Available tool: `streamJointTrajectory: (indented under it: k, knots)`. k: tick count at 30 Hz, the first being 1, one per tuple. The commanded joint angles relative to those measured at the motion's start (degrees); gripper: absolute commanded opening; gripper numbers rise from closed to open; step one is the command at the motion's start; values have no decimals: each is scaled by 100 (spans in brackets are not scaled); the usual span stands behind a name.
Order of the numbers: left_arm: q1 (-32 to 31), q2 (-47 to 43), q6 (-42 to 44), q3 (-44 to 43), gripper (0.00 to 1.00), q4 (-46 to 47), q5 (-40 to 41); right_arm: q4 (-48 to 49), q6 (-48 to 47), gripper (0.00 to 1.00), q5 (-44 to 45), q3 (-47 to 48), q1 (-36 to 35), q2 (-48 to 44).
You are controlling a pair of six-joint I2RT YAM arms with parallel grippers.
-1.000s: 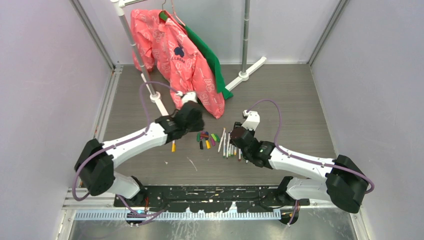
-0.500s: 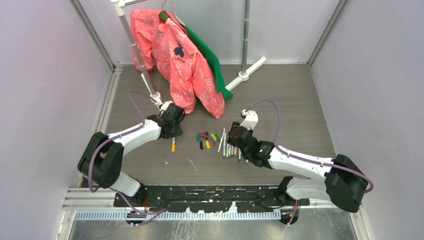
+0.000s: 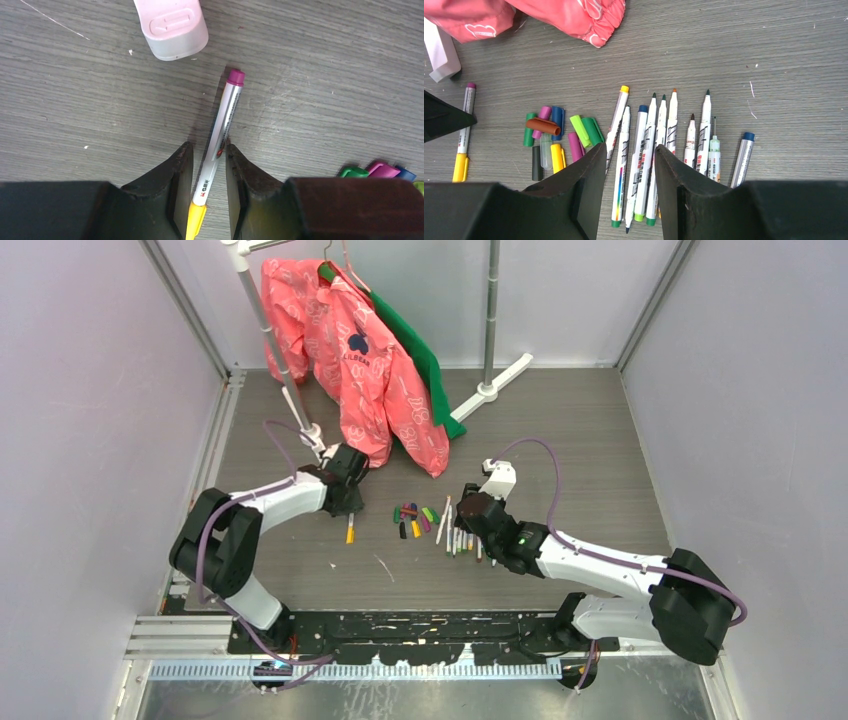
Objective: Open the pen caps
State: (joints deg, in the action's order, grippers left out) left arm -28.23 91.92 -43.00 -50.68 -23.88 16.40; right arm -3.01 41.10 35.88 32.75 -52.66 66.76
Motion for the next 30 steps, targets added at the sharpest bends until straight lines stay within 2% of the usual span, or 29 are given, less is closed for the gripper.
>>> streamJointTrajectory:
  k: [1,6,10,12,19,30]
  knots:
    - [59,163,73,-179,31,143,-82,266,29,46,78,3,-5,-84]
    - [94,445,110,-215,28,154,-179,266,46,46,72,3,-7,-99]
    - [109,740,147,-329,13,78,-284,265,63,46,85,-26,-7,-152]
    - [108,912,175,-375,1,62,-367,263,65,46,86,-30,-9,-163]
    - [107,1097,169,-264,0,259,-656,265,1,46,-69,-41,-7,-190]
    - [17,-563,-69,643,0,1668,-1593,1495,-612,47,-1859,127,-133,341]
